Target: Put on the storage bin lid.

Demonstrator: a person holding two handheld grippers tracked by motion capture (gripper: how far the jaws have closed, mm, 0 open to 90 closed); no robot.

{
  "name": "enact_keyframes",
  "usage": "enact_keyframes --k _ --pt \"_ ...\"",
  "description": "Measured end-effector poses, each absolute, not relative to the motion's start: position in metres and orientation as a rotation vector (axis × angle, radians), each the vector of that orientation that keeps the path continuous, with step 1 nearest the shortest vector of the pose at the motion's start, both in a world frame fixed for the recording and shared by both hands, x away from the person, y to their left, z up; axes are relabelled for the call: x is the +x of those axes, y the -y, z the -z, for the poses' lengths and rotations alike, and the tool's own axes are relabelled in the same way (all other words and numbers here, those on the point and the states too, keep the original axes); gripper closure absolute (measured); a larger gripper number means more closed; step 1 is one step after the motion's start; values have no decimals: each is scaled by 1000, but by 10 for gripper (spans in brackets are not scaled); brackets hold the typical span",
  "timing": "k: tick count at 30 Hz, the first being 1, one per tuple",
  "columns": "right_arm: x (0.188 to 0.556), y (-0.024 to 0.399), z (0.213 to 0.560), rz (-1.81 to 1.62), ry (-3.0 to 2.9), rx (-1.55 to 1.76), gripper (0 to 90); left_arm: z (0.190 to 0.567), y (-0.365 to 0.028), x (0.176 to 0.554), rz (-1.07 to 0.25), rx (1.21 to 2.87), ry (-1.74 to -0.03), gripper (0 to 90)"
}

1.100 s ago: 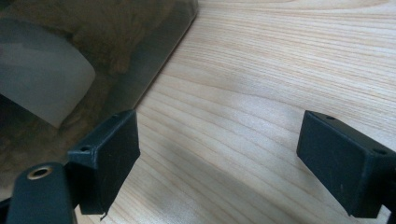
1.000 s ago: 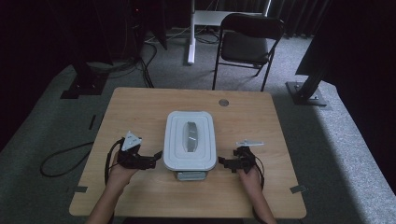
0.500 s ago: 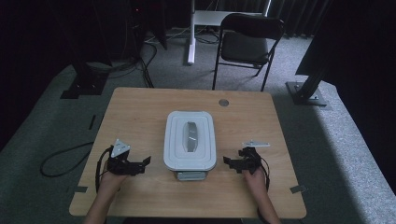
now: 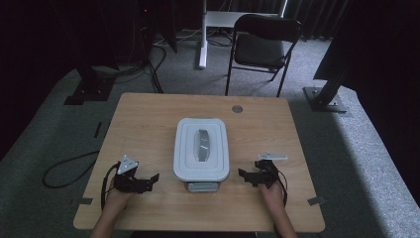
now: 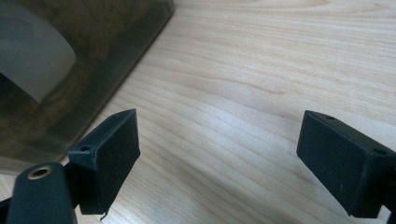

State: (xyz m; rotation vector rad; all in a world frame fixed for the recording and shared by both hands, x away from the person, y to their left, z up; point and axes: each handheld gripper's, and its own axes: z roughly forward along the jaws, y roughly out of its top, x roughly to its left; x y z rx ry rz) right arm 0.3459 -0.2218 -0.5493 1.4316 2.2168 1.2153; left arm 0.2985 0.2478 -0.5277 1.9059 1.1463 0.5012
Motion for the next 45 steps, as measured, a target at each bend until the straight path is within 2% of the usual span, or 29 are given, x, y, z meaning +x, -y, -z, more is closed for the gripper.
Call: enact_keyframes --k 12,29,45 --pt "336 231 552 -1184 -2165 1430 124 533 -261 288 -504 1888 -1181 8" --pt "304 268 552 -1123 -2037 1464 123 542 -293 258 -560 1858 -1293 8" --pt "271 311 556 -1019 -1863 1556 122 544 -313 248 -644 1798 -1424 8"
